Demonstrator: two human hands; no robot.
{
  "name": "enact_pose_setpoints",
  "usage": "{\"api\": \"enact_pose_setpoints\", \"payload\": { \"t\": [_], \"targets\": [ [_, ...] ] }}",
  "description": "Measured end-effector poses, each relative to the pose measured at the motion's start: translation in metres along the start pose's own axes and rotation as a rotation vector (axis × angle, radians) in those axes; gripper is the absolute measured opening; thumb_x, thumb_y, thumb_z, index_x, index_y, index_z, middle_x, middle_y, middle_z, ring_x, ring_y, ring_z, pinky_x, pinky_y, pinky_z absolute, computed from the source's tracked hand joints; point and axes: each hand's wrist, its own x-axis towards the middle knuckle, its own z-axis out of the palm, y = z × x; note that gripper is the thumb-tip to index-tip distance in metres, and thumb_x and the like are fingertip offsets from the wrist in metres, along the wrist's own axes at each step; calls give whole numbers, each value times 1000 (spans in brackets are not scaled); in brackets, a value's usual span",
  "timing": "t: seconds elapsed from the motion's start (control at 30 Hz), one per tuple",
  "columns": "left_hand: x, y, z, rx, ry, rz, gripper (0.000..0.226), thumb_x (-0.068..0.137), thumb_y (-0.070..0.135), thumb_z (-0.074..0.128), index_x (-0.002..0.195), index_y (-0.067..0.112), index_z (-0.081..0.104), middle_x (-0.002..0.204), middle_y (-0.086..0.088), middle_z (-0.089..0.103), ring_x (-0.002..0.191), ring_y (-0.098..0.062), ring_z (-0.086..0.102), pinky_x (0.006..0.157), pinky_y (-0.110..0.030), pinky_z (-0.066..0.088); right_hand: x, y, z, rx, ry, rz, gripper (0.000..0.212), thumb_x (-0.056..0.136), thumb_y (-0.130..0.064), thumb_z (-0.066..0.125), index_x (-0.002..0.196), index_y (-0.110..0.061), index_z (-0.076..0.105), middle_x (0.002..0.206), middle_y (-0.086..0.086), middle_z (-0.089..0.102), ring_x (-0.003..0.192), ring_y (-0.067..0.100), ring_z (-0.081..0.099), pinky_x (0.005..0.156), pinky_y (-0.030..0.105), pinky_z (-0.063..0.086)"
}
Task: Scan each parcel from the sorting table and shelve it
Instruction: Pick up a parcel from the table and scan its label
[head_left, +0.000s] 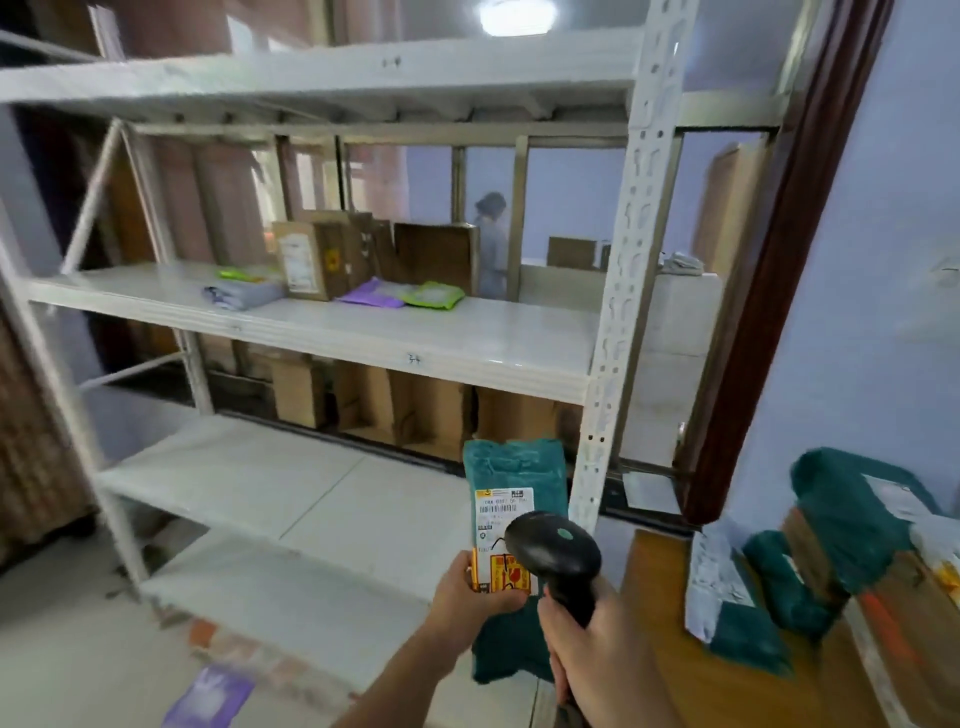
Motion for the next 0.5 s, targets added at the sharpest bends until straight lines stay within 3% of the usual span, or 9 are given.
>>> {"api": "enact_pose_setpoints", "payload": {
  "t": [0.07, 0.2, 0.33, 0.5],
  "targets": [
    [-7, 5, -40, -27, 48, 49, 64, 67, 15, 95, 120, 19, 60, 107, -1, 77, 101, -19, 74, 92, -42, 62, -1, -22, 24, 6, -36, -13, 6, 94, -29, 64, 99, -27, 60, 68, -2, 63, 64, 13, 61, 72, 35, 56],
    [-22, 10, -120, -81, 142, 104, 66, 67, 16, 96, 121, 21, 60, 107, 1, 78, 99, -15, 75, 88, -37, 63, -4, -68, 76, 45, -111, -43, 8, 94, -25, 60, 101, -23, 59, 64, 7, 61, 41, 15, 56, 46, 28, 51],
    [-32, 3, -201, -114, 205, 121, 70, 65, 15, 98, 124, 17, 60, 107, -2, 78, 101, -20, 75, 91, -44, 62, -4, -104, 135, 85, -180, -54, 7, 94, -22, 59, 101, -21, 58, 66, 9, 60, 40, 16, 53, 47, 31, 52],
    [-41, -12, -286, -127, 278, 110, 68, 66, 16, 98, 123, 21, 61, 105, 2, 79, 99, -16, 76, 94, -41, 61, 3, -132, 202, 108, -252, -63, 7, 95, -19, 59, 101, -19, 58, 61, 7, 60, 40, 16, 53, 51, 35, 55]
  ]
}}
